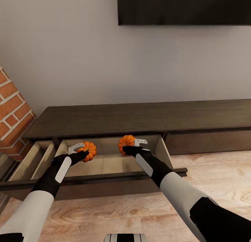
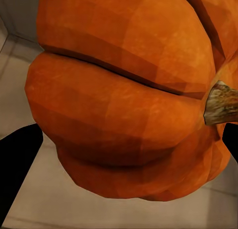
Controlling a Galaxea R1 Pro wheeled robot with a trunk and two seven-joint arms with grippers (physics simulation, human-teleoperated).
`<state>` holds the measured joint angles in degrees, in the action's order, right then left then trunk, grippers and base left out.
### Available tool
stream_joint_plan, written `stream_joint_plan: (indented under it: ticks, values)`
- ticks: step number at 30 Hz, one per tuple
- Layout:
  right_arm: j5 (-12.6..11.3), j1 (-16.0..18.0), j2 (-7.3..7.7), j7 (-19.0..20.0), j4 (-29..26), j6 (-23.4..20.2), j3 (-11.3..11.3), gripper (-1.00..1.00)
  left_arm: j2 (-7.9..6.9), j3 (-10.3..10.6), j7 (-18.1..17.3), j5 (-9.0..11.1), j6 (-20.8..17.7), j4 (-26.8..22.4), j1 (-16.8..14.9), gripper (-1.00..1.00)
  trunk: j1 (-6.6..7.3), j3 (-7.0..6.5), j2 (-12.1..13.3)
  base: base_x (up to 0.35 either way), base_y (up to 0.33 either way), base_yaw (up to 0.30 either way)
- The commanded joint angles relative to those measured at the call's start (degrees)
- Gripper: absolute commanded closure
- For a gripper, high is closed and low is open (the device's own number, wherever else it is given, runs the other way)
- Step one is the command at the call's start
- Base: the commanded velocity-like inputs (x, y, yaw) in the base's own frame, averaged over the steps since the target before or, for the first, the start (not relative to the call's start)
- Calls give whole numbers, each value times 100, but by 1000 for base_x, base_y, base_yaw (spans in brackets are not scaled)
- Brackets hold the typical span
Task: Place each of the two pumpkins and all three candles from the living room inside a cabinet in the living room (use any cabinet), then make sure every cabinet is closed, and position the cauldron so it is next to a table in the living room.
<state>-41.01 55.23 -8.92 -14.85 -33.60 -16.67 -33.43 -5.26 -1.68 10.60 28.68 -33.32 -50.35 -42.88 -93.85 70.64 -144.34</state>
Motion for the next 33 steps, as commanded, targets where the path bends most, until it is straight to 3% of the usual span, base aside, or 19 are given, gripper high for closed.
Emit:
stream_joint_plan:
  ticks: [1, 24, 29, 33]
  values:
    - [-48, 6, 4, -62, -4, -11, -32, 100, -1, 1, 53, 59, -25, -10, -1, 100, 1, 5, -2, 0, 0, 0]
    - [-138, 6, -4, -87, 282, -217, -15, 100, -3, 1, 88, 74, -138, -60, -1, 100, -58, 514, -33, 0, 0, 0]
    - [-144, 6, -5, -81, 284, -211, -11, 100, -9, -14, 91, 60, -610, -437, -1, 100, -61, 537, -34, 0, 0, 0]
    - [-144, 6, -3, -80, 284, -189, -7, 100, -3, -16, 91, 60, -724, -518, -1, 100, -61, 537, -34, 0, 0, 0]
